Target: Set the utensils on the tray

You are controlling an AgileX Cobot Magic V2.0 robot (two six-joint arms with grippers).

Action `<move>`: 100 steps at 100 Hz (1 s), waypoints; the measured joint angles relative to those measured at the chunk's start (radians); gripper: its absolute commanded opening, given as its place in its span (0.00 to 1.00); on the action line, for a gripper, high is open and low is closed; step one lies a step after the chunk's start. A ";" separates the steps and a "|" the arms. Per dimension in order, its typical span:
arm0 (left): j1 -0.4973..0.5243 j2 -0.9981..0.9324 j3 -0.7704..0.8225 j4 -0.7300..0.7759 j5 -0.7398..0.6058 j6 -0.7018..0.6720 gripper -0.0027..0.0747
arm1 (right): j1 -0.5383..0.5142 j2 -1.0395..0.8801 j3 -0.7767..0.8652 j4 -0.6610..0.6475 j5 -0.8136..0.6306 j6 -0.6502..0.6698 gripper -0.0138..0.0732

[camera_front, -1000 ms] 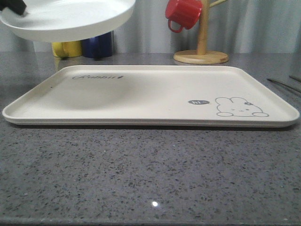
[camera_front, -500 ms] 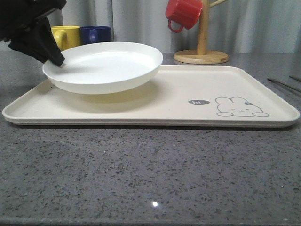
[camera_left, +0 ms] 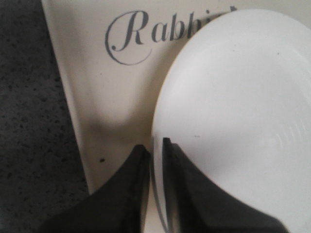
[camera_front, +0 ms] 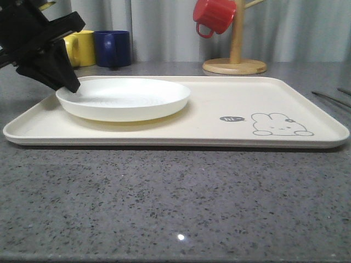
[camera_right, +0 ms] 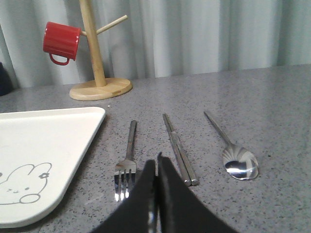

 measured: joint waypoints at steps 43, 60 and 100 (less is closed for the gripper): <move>0.000 -0.062 0.000 0.000 -0.102 0.000 0.46 | 0.000 0.000 0.000 0.000 0.000 0.000 0.08; 0.000 -0.209 0.054 0.015 -0.210 0.000 0.46 | 0.000 0.000 0.000 0.000 0.000 0.000 0.08; 0.000 -0.749 0.514 0.068 -0.550 -0.002 0.46 | 0.000 0.000 0.000 0.000 0.000 0.000 0.08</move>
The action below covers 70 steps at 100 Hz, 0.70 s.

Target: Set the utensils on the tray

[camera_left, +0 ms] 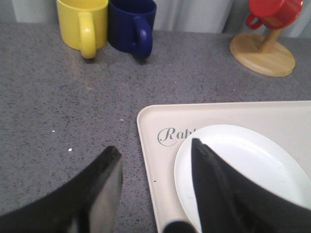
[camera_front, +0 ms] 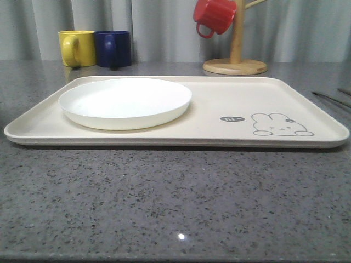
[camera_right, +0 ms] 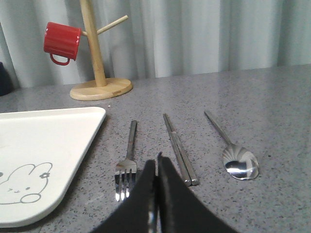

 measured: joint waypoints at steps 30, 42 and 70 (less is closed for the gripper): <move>0.000 -0.399 0.332 0.000 -0.174 0.000 0.44 | 0.000 0.000 0.000 0.000 0.000 0.000 0.08; 0.000 -0.519 0.417 0.000 -0.186 0.000 0.39 | 0.000 0.000 0.000 0.000 0.000 0.000 0.08; 0.000 -0.695 0.510 0.000 -0.190 0.000 0.02 | 0.000 0.000 0.000 0.000 0.000 0.000 0.08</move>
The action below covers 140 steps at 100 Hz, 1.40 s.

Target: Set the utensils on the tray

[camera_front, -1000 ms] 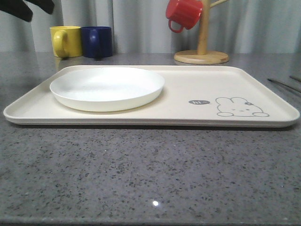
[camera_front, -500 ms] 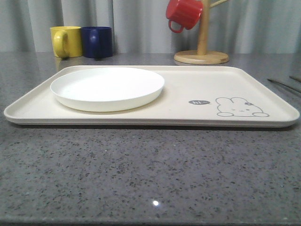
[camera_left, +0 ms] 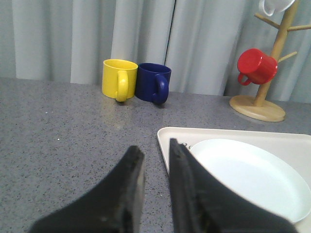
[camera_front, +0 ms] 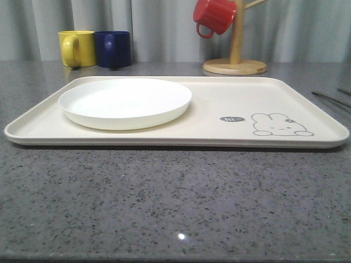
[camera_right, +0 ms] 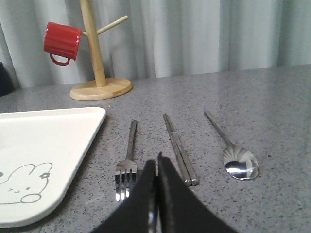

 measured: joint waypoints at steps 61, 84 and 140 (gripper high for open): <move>0.000 -0.013 0.002 0.003 -0.002 0.000 0.01 | 0.000 0.000 -0.064 0.024 -0.016 0.000 0.08; 0.000 -0.013 0.002 0.003 -0.004 0.000 0.01 | 0.000 0.165 -0.342 0.035 0.290 0.000 0.08; 0.000 -0.013 0.002 0.003 -0.004 0.000 0.01 | 0.000 0.769 -0.756 0.054 0.643 0.000 0.35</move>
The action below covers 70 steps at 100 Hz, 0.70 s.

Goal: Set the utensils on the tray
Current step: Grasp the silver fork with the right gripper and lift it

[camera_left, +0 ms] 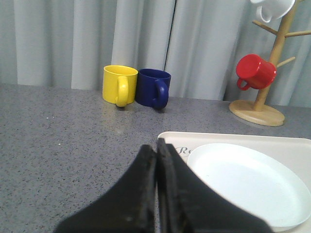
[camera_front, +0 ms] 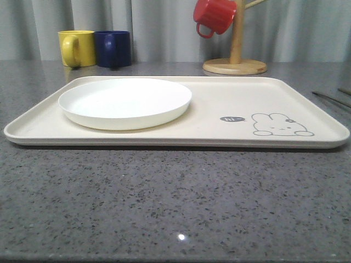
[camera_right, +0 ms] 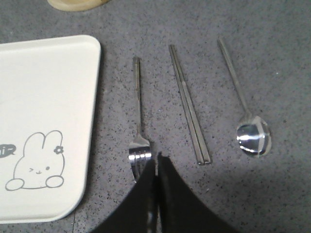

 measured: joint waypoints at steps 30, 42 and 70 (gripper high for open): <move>0.000 0.000 0.000 0.000 0.000 0.000 0.01 | 0.000 0.034 0.000 0.010 0.032 0.000 0.69; 0.000 0.000 0.000 0.000 0.000 0.000 0.01 | 0.000 0.053 -0.012 0.012 0.032 -0.003 0.69; 0.000 0.000 0.000 0.000 0.000 0.000 0.01 | 0.065 0.272 -0.166 0.022 0.045 -0.090 0.69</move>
